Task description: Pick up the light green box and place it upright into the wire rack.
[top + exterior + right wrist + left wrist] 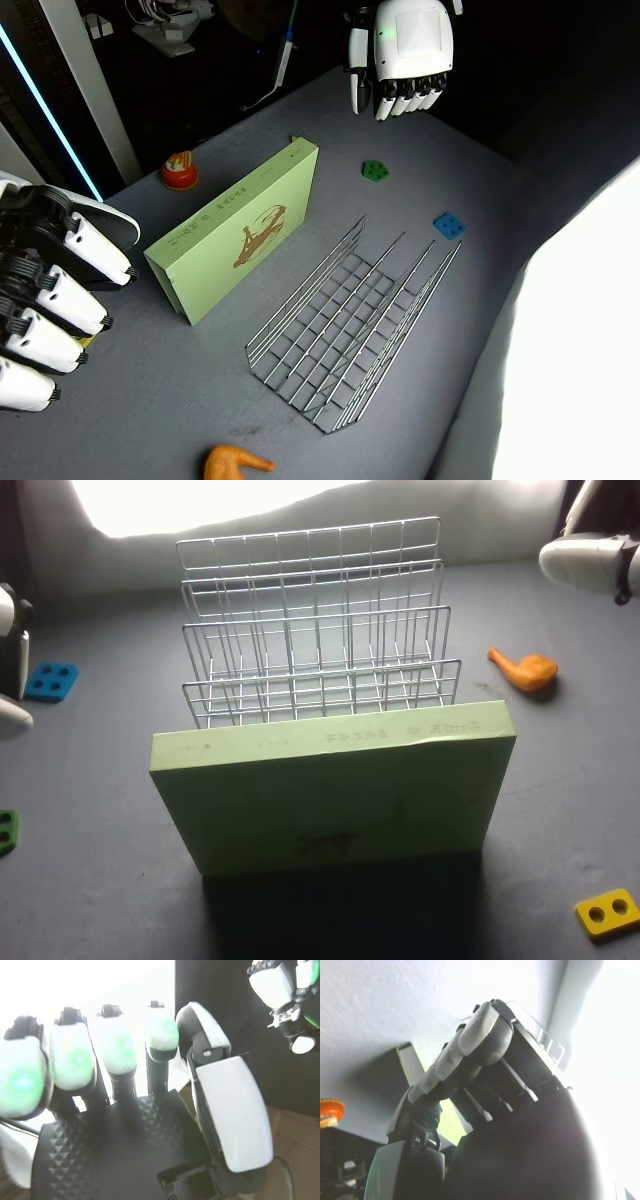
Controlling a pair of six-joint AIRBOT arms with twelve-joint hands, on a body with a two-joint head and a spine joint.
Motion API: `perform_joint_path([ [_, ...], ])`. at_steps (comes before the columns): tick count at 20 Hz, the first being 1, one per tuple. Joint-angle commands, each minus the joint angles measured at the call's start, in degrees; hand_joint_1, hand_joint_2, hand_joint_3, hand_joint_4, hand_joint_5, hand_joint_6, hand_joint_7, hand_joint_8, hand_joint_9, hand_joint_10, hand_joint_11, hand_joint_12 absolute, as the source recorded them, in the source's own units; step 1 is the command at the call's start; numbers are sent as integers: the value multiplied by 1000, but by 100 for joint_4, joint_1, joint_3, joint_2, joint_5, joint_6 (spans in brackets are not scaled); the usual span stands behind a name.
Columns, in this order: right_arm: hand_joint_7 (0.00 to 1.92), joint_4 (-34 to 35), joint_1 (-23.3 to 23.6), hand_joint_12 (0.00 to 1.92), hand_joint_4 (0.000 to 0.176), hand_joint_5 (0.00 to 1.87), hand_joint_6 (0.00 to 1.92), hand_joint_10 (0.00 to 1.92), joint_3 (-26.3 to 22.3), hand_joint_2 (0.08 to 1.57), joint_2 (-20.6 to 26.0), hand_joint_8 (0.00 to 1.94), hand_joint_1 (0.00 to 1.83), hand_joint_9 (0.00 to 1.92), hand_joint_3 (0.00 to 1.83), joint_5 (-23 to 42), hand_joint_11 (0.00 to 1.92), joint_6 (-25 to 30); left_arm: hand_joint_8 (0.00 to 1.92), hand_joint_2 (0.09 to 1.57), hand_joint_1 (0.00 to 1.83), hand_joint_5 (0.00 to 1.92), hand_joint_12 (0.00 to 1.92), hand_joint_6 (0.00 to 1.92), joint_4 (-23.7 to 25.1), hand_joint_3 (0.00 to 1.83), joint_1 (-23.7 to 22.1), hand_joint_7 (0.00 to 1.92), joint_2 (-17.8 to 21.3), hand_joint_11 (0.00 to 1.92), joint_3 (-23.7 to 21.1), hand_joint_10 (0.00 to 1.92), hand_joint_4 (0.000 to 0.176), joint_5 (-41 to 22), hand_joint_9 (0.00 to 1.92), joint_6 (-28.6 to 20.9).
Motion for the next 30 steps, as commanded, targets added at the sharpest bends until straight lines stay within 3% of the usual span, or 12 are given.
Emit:
perform_joint_path([
  [1, 107, 60, 71, 607, 0, 86, 77, 113, -11, 1066, 45, 56, 338, 89, 179, 669, 0, -12, 61, 1234, 316, 71, 896, 14, -16, 221, -63, 150, -6, 0, 4, 168, 7, 388, 168, 18],
  [2, 122, 60, 68, 571, 0, 103, 8, 25, -14, 1150, 45, 1, 320, 124, 24, 669, 0, -12, 2, 1334, 313, 78, 896, 2, -15, 24, -63, 176, -6, 0, 4, 31, 10, 388, 232, 18],
  [6, 153, 60, 47, 658, 0, 133, 11, 17, -52, 1146, 46, 5, 358, 158, 7, 669, 0, -24, 3, 1326, 381, 91, 958, 3, -15, 5, -138, 186, -20, 0, 16, 12, 0, 388, 253, 18],
  [10, 143, 61, 38, 641, 0, 117, 0, 5, -84, 1130, 53, 3, 392, 151, 0, 679, 0, -28, 1, 1315, 405, 102, 973, 6, -13, 0, -191, 186, -20, 0, -14, 12, 5, 388, 265, 18],
  [11, 156, 490, 25, 684, 0, 122, 2, 6, -113, 1128, 50, 5, 390, 158, 0, 679, 0, -421, 1, 1306, 436, 112, 969, 8, -13, 0, -191, 186, -26, 0, 12, 9, 8, 388, 262, 18],
  [13, 136, 2117, -48, 656, 0, 101, 0, 2, -264, 1111, -6, 0, 374, 136, 0, 761, 0, -2235, 0, 1297, 451, 101, 898, 2, -13, 0, -199, 182, -45, 0, 88, 5, 15, 388, 259, 18],
  [14, 120, 2282, -125, 616, 0, 85, 0, 1, -318, 1093, -49, 0, 387, 133, 0, 850, 0, -2533, 2, 1295, 456, 96, 843, 0, -13, 0, -199, 172, -51, 0, 118, 4, 16, 388, 245, 18],
  [16, 14, 2299, -284, 236, 0, 8, 0, 0, -381, 1033, -133, 0, 423, 23, 0, 938, 0, -2578, 4, 1279, 477, 106, 861, 3, -13, 0, -199, 184, -67, 0, 171, 4, 11, 388, 246, 18],
  [20, 27, 2933, -332, 15, 0, 0, 0, 7, -435, 953, -357, 5, 611, 23, 0, 838, 25, -3125, 7, 1293, 469, 94, 811, 7, -13, 1, -198, 188, -57, 0, 125, 9, 3, 389, 241, 18],
  [24, 23, 3282, -293, 33, 0, 0, 0, 6, -545, 939, -547, 1, 721, 28, 0, 563, 44, -3146, 6, 1278, 502, 103, 828, 8, -13, 0, -197, 197, -64, 0, 141, 6, 15, 389, 242, 18],
  [27, 43, 3308, -214, 286, 0, 0, 0, 6, -644, 884, -631, 3, 796, 54, 8, 219, 0, -2887, 1, 1299, 466, 97, 801, 3, -13, 4, -158, 186, -52, 0, 122, 0, 19, 388, 218, 18],
  [30, 38, 3593, -102, 269, 0, 0, 0, 3, -689, 894, -802, 4, 819, 53, 6, -187, 0, -2739, 0, 1307, 435, 84, 786, 1, -12, 6, -163, 164, -77, 0, 135, 0, 17, 390, 205, 18],
])
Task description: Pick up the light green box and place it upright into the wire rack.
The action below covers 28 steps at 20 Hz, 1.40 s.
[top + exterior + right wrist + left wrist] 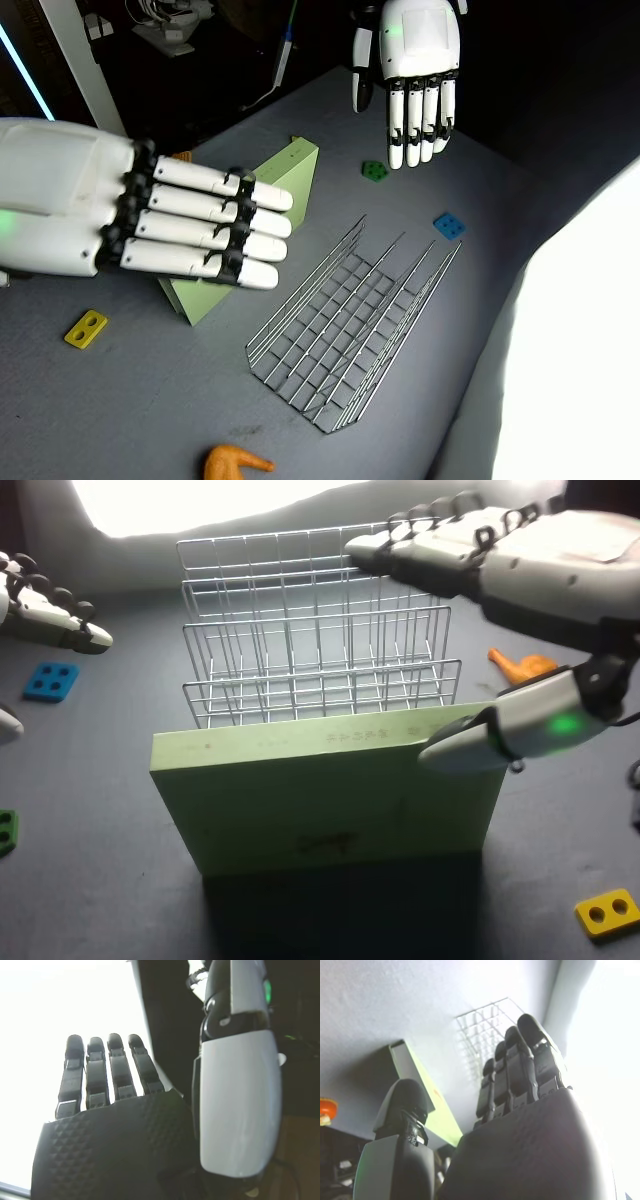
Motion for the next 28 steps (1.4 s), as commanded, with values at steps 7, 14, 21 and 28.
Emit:
perform_joint_path([
  [7, 28, 192, -52, 222, 0, 0, 0, 0, 61, 902, -459, 4, 875, 43, 0, 265, 0, 40, 6, 1296, 468, 105, 830, 6, -30, 0, -82, 187, -11, 0, -45, 3, 5, 440, 216, 16],
  [14, 31, 757, -133, 244, 0, 0, 0, 6, 439, 885, -911, 2, 915, 60, 0, 130, 0, 41, 0, 1297, 490, 91, 850, 6, -30, 0, -81, 181, 9, 0, -3, 2, 2, 439, 231, 17],
  [21, 0, 831, -278, 142, 0, 0, 0, 4, 654, 905, -1158, 0, 919, 25, 4, 125, 0, -20, 4, 1301, 476, 89, 864, 7, -31, 0, -116, 181, 35, 0, -185, 4, 5, 440, 240, 143],
  [28, 30, 831, -408, 258, 0, 0, 0, 7, 730, 894, -1288, 4, 921, 50, 0, 328, 0, -184, 5, 1310, 453, 92, 856, 4, -34, 2, -62, 198, 73, 0, -262, 5, 7, 440, 234, 141],
])
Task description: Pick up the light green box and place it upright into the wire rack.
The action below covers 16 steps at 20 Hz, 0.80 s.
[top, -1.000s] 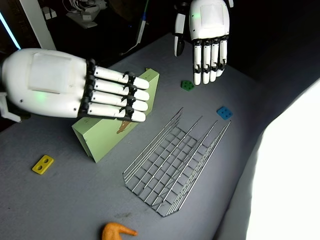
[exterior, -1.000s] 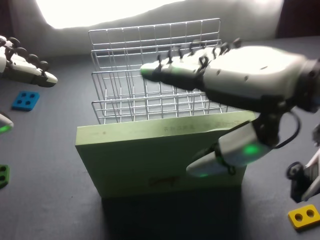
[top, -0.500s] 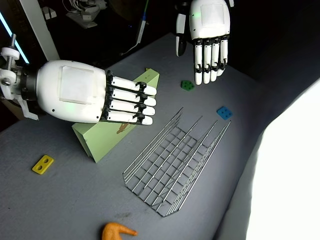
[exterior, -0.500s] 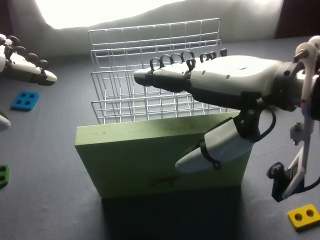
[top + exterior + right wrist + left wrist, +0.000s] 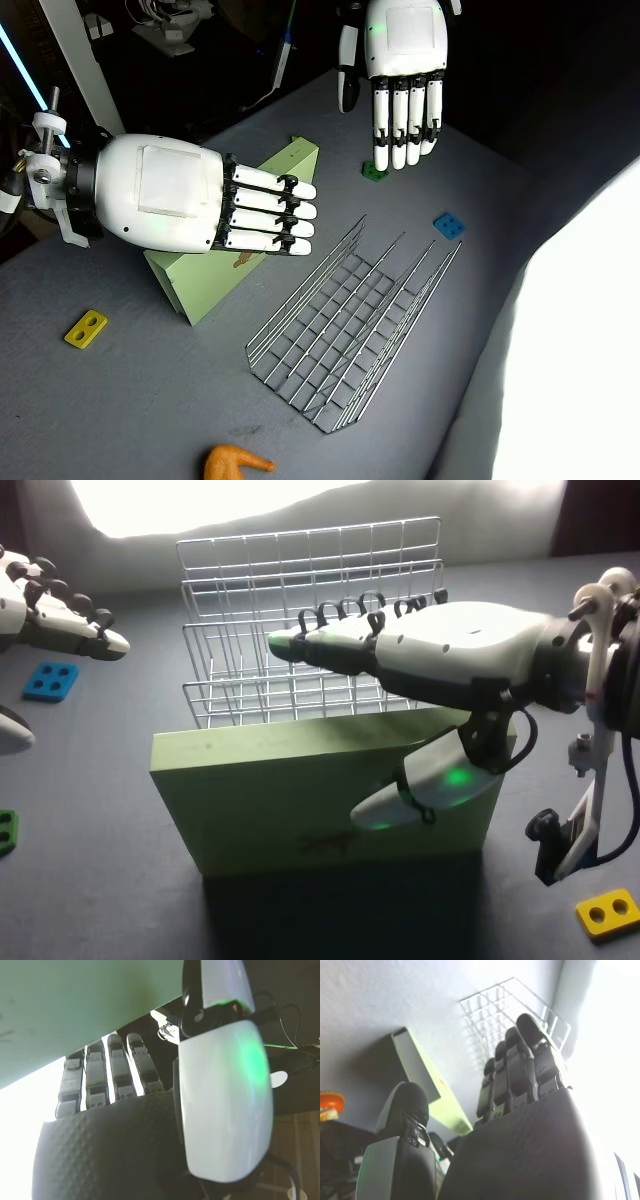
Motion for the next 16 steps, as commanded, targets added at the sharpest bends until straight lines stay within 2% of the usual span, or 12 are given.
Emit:
perform_joint_path([
  [1, 12, -8, 17, 241, 0, 0, 0, 2, 10, 893, -3, 1, 929, 35, 0, 495, 0, 14, 5, 1315, 446, 93, 858, 3, -27, 4, -24, 202, 5, 0, 35, 8, 6, 440, 244, 19],
  [5, 25, -8, -54, 344, 0, 0, 0, 4, 66, 895, -59, 4, 926, 51, 1, 511, 0, -3, 1, 1305, 484, 105, 847, 3, -27, 0, -1, 181, -23, 0, 162, 1, 6, 440, 235, 19],
  [8, 21, -8, -59, 321, 0, 0, 0, 0, 66, 920, -83, 0, 917, 39, 10, 535, 0, -36, 1, 1318, 424, 96, 849, 1, 21, 3, 47, 186, -33, 0, 223, 2, 6, 448, 228, 7],
  [10, 38, -8, -80, 377, 0, 0, 0, 4, 66, 937, -98, 3, 900, 52, 9, 535, 0, -52, 1, 1327, 386, 69, 860, 0, 83, 6, 72, 168, -49, 0, 290, 0, 6, 458, 216, -19],
  [12, 62, -8, -97, 383, 0, 0, 0, 11, 65, 928, -103, 9, 950, 73, 2, 534, 0, -52, 3, 1323, 421, 86, 849, 7, 122, 2, 87, 175, -51, 0, 306, 2, 14, 463, 221, -48],
  [16, 95, -9, -113, 478, 0, 0, 0, 11, 65, 943, -110, 6, 953, 103, 6, 532, 0, -78, 3, 1326, 419, 89, 873, 2, 260, 3, 124, 179, -43, 0, 256, 1, 8, 490, 216, -165],
])
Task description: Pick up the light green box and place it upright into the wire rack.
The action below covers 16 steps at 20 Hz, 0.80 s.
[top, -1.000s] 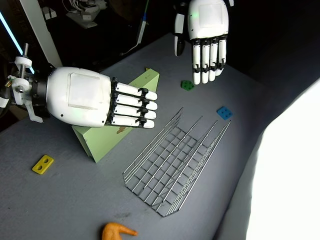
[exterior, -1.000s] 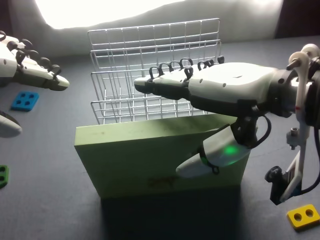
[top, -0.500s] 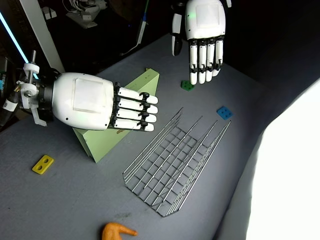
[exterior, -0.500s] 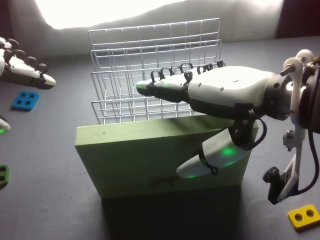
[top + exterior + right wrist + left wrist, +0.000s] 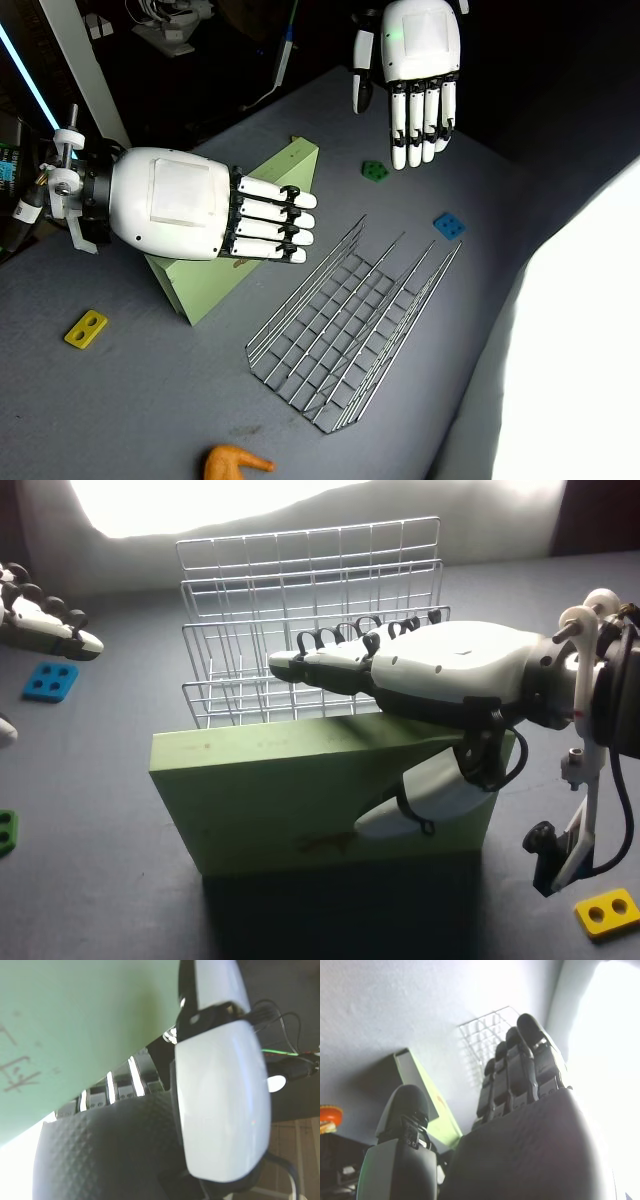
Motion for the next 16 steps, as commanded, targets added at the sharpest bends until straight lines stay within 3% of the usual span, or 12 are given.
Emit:
perform_joint_path([
  [1, 102, -12, 29, 394, 0, 7, 2, 7, -9, 966, 14, 4, 954, 100, 12, 504, 0, 4, 1, 1332, 405, 86, 871, 1, 81, 5, -43, 175, 13, 0, -29, 0, 8, 452, 213, -1],
  [4, 165, -12, 29, 444, 0, 64, 11, 12, -9, 970, 15, 8, 995, 145, 3, 503, 0, -9, 1, 1332, 422, 104, 797, 5, 81, 2, -10, 171, 32, 0, -96, 0, 8, 454, 208, -4],
  [5, 491, -13, 29, 930, 0, 384, 56, 66, -9, 1016, 15, 36, 1143, 467, 9, 500, 96, -15, 4, 1331, 411, 100, 827, 5, 81, 1, 44, 182, 38, 0, -115, 4, 9, 454, 221, -6],
  [6, 491, -13, 28, 930, 0, 384, 56, 66, -10, 1016, 15, 36, 1143, 467, 9, 492, 96, -15, 4, 1331, 411, 100, 827, 5, 81, 1, 96, 182, 36, 0, -119, 4, 9, 454, 221, -7],
  [8, 818, -14, 25, 1218, 0, 671, 57, 143, -10, 1095, 14, 52, 1200, 815, 10, 491, 300, -20, 0, 1332, 404, 91, 835, 0, 81, 1, 228, 176, 24, 0, -119, 1, 10, 454, 218, -7],
  [10, 964, -16, 21, 1250, 0, 799, 57, 212, -10, 1108, 14, 66, 1233, 944, 5, 491, 428, -23, 0, 1330, 407, 93, 836, 1, 81, 0, 309, 174, 14, 0, -118, 0, 11, 454, 215, -7],
  [11, 993, -17, 20, 1402, 0, 764, 969, 355, -10, 1174, 14, 880, 1229, 980, 0, 491, 435, -25, 0, 1331, 400, 91, 842, 0, 81, 0, 308, 174, 12, 0, -117, 1, 10, 454, 216, -7],
  [12, 973, -18, 20, 1434, 0, 845, 970, 1161, -10, 1155, 14, 1050, 1341, 846, 0, 491, 558, -25, 0, 1334, 385, 84, 851, 0, 81, 2, 305, 155, 11, 0, -117, 0, 10, 454, 211, -7],
  [13, 892, -19, 21, 1578, 0, 879, 957, 1411, -10, 1166, 14, 1214, 1357, 772, 2, 491, 563, -25, 5, 1334, 382, 85, 853, 1, 81, 2, 304, 164, 11, 0, -120, 1, 9, 454, 213, -7],
  [16, 885, -20, 37, 1634, 0, 890, 947, 1465, -10, 1168, 17, 1241, 1362, 753, 0, 462, 544, -26, 2, 1339, 362, 81, 887, 1, 81, 3, 305, 168, 11, 0, -126, 2, 3, 454, 221, -6],
])
